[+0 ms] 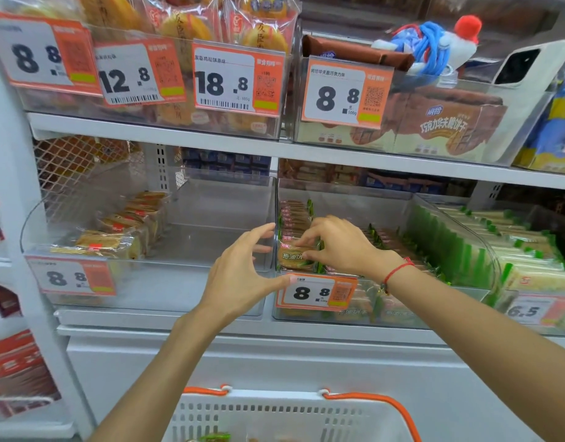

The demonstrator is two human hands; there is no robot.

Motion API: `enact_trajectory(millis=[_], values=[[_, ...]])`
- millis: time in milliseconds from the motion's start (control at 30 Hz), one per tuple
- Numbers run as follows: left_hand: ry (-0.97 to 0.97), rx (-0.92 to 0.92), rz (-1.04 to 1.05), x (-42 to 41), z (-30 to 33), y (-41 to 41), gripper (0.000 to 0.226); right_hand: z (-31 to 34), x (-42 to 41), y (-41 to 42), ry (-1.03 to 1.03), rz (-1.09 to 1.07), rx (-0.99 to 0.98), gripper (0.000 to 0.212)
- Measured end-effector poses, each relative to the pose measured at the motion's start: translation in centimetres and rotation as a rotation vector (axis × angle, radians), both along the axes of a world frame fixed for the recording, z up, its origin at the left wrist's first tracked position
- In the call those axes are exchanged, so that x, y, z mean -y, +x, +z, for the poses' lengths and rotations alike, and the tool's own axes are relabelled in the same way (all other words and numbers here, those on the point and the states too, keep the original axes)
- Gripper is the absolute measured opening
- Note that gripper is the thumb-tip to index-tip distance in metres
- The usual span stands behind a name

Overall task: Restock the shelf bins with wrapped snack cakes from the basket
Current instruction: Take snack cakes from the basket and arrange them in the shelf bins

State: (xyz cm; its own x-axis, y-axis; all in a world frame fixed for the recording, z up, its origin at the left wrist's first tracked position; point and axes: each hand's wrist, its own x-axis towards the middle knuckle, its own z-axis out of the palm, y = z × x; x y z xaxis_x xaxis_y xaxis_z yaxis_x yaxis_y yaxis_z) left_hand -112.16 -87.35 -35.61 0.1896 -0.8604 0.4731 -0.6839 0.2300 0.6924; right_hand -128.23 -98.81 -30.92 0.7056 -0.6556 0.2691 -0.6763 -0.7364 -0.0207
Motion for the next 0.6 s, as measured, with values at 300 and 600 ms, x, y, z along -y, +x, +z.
enact_trajectory(millis=[300,600], values=[[0.055,0.024,0.0,-0.1,0.7,0.0,0.089,-0.3,-0.3,0.3,0.154,-0.04,0.019,0.033],[-0.115,0.11,0.18,-5.3,-0.4,-1.4,0.063,-1.8,-6.7,-3.9,0.001,0.001,0.458,0.03]])
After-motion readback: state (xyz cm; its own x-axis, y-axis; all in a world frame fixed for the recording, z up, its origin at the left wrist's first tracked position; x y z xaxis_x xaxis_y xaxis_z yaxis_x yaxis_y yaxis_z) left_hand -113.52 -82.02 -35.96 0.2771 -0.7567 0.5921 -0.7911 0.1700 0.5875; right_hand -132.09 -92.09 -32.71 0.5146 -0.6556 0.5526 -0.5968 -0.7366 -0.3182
